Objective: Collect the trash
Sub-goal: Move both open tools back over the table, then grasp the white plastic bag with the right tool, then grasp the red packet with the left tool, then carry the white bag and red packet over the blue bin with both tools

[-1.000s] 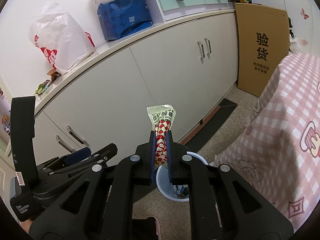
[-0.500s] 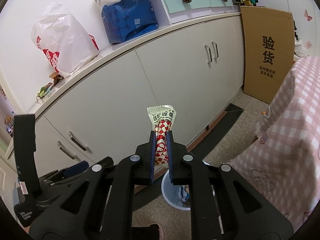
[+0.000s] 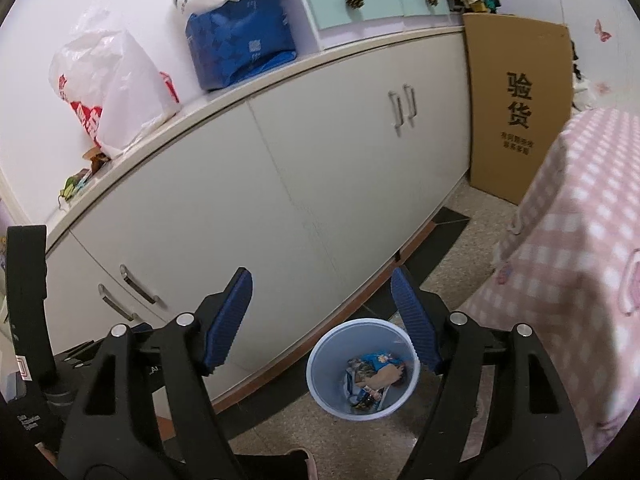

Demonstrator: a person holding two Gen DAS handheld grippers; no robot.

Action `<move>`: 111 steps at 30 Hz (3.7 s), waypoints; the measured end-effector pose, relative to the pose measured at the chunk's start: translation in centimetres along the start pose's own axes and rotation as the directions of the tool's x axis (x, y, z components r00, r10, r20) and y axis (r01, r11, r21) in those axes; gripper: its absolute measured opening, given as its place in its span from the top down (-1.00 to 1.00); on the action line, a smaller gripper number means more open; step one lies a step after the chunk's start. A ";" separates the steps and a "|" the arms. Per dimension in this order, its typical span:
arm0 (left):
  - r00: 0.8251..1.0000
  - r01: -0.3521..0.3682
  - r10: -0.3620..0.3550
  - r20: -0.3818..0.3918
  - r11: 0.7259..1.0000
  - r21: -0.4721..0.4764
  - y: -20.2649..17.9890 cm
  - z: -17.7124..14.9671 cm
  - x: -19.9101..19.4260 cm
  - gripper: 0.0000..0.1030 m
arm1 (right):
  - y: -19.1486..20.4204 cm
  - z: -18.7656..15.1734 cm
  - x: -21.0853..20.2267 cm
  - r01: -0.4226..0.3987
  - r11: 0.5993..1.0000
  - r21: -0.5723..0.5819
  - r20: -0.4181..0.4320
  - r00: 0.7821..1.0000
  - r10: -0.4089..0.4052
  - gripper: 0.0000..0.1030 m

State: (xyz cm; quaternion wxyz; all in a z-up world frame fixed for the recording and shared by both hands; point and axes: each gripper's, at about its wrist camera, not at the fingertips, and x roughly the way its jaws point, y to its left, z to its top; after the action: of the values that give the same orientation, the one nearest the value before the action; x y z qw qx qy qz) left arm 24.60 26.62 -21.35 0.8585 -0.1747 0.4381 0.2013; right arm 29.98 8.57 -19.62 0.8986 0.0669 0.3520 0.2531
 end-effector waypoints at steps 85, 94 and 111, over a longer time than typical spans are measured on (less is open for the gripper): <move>0.890 0.450 -0.405 -0.210 0.703 0.551 -53.4 -5.7 -2.4 0.62 | -41.0 9.0 -18.6 0.347 0.923 0.168 -0.013 0.937 -0.350 0.23; 0.864 0.493 -0.463 -0.195 0.708 0.505 -44.8 -5.4 -6.2 0.63 | -34.4 7.5 -21.2 0.306 0.939 0.158 0.036 0.948 -0.315 0.23; 0.927 0.341 -0.375 0.000 0.844 0.414 -22.8 -5.4 -11.8 0.63 | -14.9 2.7 -19.5 0.109 0.993 0.052 0.108 0.988 -0.114 0.23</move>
State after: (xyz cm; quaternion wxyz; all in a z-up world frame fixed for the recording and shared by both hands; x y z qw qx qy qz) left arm 25.97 2.18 -11.82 0.9152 -0.0628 0.3949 -0.0511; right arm 25.66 -13.97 -10.39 0.9277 0.0817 0.3107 0.1900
